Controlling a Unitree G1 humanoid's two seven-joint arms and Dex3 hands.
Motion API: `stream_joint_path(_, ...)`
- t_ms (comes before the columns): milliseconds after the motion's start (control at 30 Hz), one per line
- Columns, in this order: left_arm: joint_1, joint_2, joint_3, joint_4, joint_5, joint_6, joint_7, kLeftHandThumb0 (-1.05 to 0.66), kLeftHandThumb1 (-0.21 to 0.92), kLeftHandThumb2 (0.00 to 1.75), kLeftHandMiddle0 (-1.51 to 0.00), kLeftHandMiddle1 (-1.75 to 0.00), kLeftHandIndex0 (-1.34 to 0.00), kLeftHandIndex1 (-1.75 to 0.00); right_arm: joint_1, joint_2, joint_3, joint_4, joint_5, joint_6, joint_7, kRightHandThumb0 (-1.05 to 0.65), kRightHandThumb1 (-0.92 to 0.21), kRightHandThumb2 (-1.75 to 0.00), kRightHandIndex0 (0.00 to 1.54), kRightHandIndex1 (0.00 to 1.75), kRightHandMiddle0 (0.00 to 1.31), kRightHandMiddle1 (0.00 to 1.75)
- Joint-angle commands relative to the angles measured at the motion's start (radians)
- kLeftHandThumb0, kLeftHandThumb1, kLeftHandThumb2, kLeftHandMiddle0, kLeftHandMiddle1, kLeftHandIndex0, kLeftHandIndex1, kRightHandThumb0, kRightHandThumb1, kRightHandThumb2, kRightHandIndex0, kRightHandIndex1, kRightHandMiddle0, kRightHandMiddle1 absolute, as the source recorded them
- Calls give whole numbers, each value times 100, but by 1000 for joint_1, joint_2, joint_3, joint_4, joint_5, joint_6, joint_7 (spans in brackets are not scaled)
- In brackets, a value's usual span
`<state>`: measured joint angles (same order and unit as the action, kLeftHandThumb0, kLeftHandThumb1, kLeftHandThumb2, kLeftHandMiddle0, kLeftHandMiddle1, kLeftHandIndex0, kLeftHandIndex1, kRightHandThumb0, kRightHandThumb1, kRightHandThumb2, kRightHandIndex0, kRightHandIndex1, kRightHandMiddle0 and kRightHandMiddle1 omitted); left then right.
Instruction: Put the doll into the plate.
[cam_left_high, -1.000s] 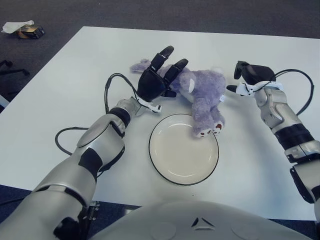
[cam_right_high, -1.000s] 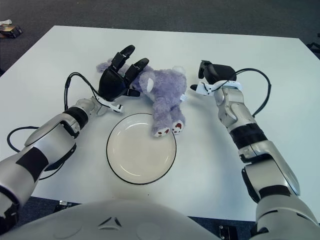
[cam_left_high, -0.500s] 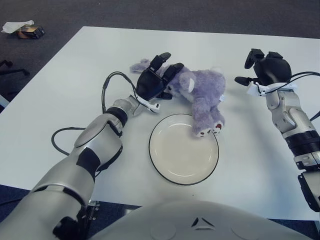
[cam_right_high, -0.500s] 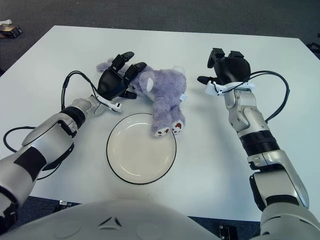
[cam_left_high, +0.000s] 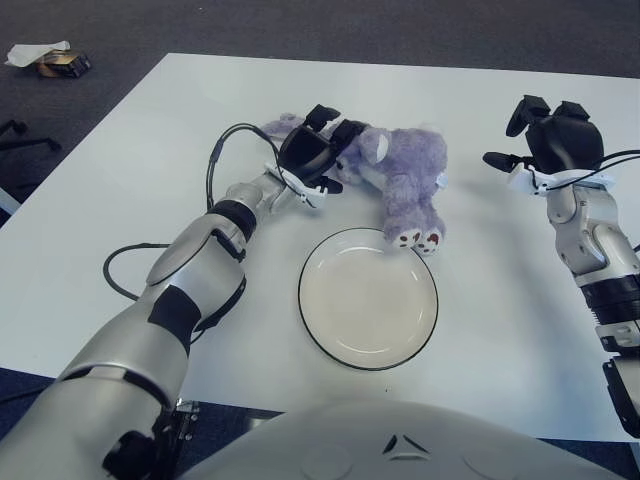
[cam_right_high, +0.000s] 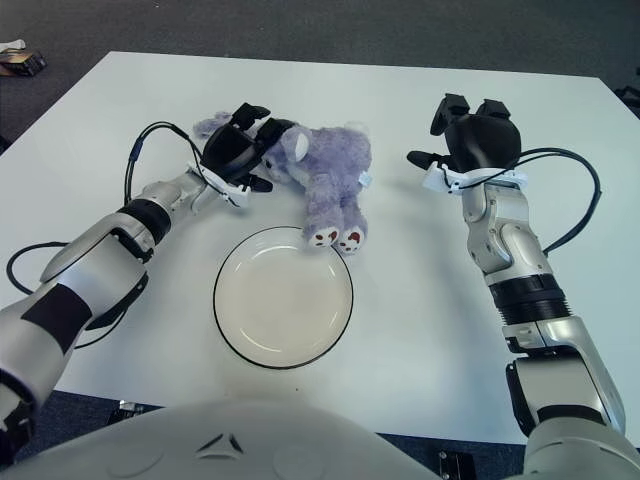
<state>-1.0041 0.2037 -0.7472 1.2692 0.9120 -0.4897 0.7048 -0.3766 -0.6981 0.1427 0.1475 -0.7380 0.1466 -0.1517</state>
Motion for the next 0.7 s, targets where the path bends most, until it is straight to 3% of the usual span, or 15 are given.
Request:
stream_joint_path(0, 4, 11, -6, 11, 3, 23, -107, -88, 66, 53, 0, -53, 0, -68, 22, -13, -22, -30, -11, 8, 13, -36, -88, -56, 16, 170, 22, 175)
stream_joint_path(133, -14, 10, -20, 9, 12, 41, -179, -97, 80, 35, -1, -28, 0, -49, 42, -9, -37, -55, -13, 16, 14, -36, -88, -57, 17, 167, 22, 175)
stream_joint_path(267, -32, 3, -27, 11, 15, 51, -227, -103, 89, 27, -1, -17, 0, -35, 74, -1, -59, -97, -6, 27, 22, -36, -88, -57, 19, 166, 22, 175)
stream_joint_path(667, -63, -38, -2, 13, -19, 74, -281, -105, 92, 22, -3, -12, 0, -23, 127, 11, -75, -178, -18, 58, 59, -35, -90, -54, 21, 166, 21, 175)
